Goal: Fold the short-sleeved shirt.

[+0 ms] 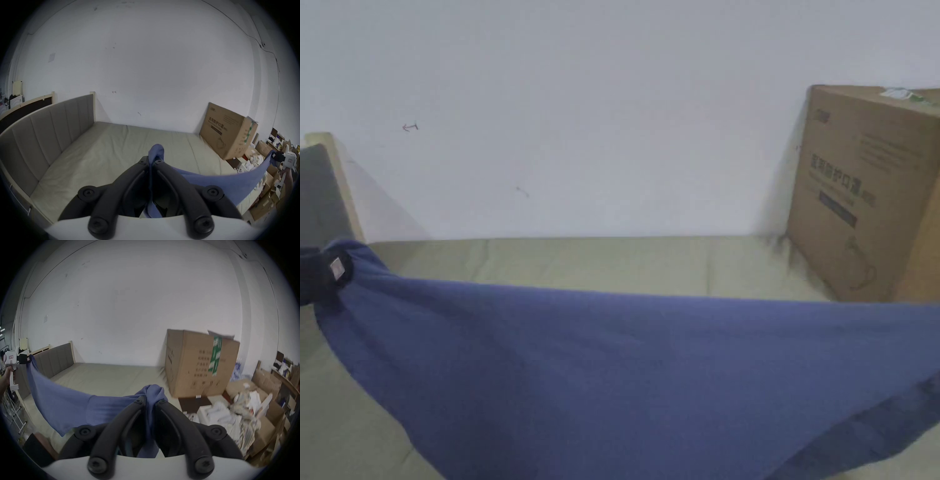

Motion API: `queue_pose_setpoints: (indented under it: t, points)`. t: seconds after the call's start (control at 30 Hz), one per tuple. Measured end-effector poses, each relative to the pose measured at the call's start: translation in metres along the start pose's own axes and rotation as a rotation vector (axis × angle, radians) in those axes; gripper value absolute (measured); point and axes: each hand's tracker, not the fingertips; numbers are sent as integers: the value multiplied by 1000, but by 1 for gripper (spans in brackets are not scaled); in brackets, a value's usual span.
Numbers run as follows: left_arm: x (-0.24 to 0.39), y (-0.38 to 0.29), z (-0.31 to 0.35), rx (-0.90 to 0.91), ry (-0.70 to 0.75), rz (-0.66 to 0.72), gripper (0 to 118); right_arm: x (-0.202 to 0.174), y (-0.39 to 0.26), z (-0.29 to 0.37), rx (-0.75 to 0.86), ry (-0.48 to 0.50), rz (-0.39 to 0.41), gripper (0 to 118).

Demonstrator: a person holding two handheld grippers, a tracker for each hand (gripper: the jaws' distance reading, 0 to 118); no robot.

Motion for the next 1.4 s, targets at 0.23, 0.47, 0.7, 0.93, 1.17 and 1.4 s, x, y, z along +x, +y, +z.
queue_pose_setpoints:
  t: [0.23,0.47,0.7,0.93,1.17,1.4]
  points:
    - [9,73,-62,80,61,-73,1,-19,101,-101,105,-75,131,8]
    - [-2,140,-157,143,159,-87,1,-32,195,-183,250,-168,100,8]
    - [6,145,-203,208,162,-100,1,-37,213,-216,313,-187,98,8]
    - [-5,25,-249,25,133,-54,1,-31,93,-252,164,-136,99,8]
    - [-18,-144,-249,-187,159,-59,1,-26,-83,-235,-37,-73,31,8]
    - [-18,-226,-167,-298,119,-95,1,-39,-166,-120,-89,-58,35,8]
